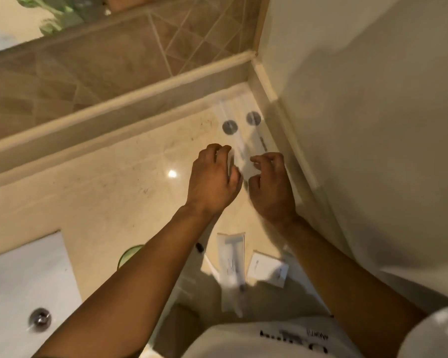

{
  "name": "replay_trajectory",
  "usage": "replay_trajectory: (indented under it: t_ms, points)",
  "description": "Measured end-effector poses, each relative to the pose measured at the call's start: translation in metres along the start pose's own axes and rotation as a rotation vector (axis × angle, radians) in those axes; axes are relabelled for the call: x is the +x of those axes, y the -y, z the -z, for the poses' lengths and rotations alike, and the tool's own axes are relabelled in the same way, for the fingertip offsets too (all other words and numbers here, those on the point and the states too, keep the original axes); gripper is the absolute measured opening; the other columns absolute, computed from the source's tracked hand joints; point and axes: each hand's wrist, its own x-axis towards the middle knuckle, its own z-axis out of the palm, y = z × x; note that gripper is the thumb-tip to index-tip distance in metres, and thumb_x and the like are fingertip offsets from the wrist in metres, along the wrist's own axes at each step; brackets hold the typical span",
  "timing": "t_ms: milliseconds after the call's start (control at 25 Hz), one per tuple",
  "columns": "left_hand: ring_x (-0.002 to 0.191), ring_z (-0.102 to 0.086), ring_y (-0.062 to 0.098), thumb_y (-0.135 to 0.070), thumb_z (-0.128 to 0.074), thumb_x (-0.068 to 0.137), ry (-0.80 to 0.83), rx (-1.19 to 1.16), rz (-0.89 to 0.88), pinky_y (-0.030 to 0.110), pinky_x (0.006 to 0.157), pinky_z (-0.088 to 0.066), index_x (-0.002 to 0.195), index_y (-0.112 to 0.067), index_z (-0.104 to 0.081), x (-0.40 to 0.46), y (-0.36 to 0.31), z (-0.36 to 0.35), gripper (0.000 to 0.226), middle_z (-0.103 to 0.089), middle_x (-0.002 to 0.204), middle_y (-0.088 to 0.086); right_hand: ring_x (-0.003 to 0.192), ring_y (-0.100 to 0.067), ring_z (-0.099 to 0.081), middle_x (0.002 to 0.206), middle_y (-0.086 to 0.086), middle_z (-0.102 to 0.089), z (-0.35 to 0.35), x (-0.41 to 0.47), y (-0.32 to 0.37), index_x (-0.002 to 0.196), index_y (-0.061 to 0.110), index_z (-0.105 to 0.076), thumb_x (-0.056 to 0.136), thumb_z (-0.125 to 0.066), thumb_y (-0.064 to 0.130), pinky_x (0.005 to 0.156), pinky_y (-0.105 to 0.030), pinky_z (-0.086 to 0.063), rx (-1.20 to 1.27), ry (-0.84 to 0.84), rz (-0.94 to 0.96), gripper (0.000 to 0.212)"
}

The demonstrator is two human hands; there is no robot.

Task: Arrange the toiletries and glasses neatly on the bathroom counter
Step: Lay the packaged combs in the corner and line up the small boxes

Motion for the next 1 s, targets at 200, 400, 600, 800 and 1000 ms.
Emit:
replay_trajectory:
  t_ms: [200, 400, 600, 800, 1000]
  points:
    - [0.099, -0.058, 0.039, -0.023, -0.052, 0.092, 0.042, -0.026, 0.027, 0.048, 0.086, -0.047, 0.114, -0.002, -0.067, -0.076, -0.013, 0.008, 0.034, -0.063, 0.110, 0.020, 0.111, -0.027, -0.064, 0.125, -0.012, -0.055, 0.014, -0.059, -0.006, 0.119, 0.007, -0.063, 0.086, -0.052, 0.000, 0.091, -0.044, -0.054, 0.016, 0.101, -0.029, 0.036]
    - [0.100, -0.058, 0.036, -0.020, -0.055, 0.095, 0.024, -0.069, 0.056, 0.047, 0.086, -0.048, 0.114, -0.005, -0.068, -0.149, -0.017, -0.002, 0.028, -0.064, 0.109, 0.017, 0.108, -0.023, -0.054, 0.118, -0.006, -0.056, 0.033, -0.121, -0.025, 0.113, 0.012, -0.066, 0.088, -0.059, 0.005, 0.094, -0.039, -0.050, -0.096, 0.109, -0.031, 0.026]
    - [0.102, -0.056, 0.037, -0.017, -0.065, 0.089, 0.084, 0.011, 0.060, 0.046, 0.087, -0.048, 0.117, -0.003, -0.064, -0.195, -0.011, -0.016, 0.031, -0.060, 0.114, 0.019, 0.114, -0.028, -0.051, 0.121, -0.009, -0.056, 0.058, -0.167, -0.044, 0.117, 0.012, -0.066, 0.087, -0.065, 0.007, 0.096, -0.040, -0.048, -0.251, 0.129, -0.140, 0.030]
    - [0.113, -0.053, 0.043, -0.012, -0.071, 0.079, 0.122, 0.076, 0.020, 0.049, 0.094, -0.048, 0.125, 0.002, -0.057, -0.220, -0.011, -0.024, 0.050, -0.056, 0.125, 0.026, 0.130, -0.034, -0.043, 0.143, -0.017, -0.046, 0.066, -0.191, -0.055, 0.138, 0.010, -0.055, 0.091, -0.063, 0.012, 0.109, -0.042, -0.038, -0.374, 0.174, -0.185, 0.048]
    - [0.123, -0.049, 0.039, -0.023, -0.064, 0.084, 0.190, 0.219, 0.040, 0.048, 0.103, -0.040, 0.132, -0.004, -0.054, -0.221, -0.016, -0.024, 0.053, -0.053, 0.133, 0.020, 0.138, -0.035, -0.037, 0.152, -0.019, -0.038, 0.059, -0.180, -0.063, 0.145, 0.013, -0.048, 0.096, -0.057, 0.011, 0.114, -0.043, -0.034, -0.431, 0.261, -0.138, 0.050]
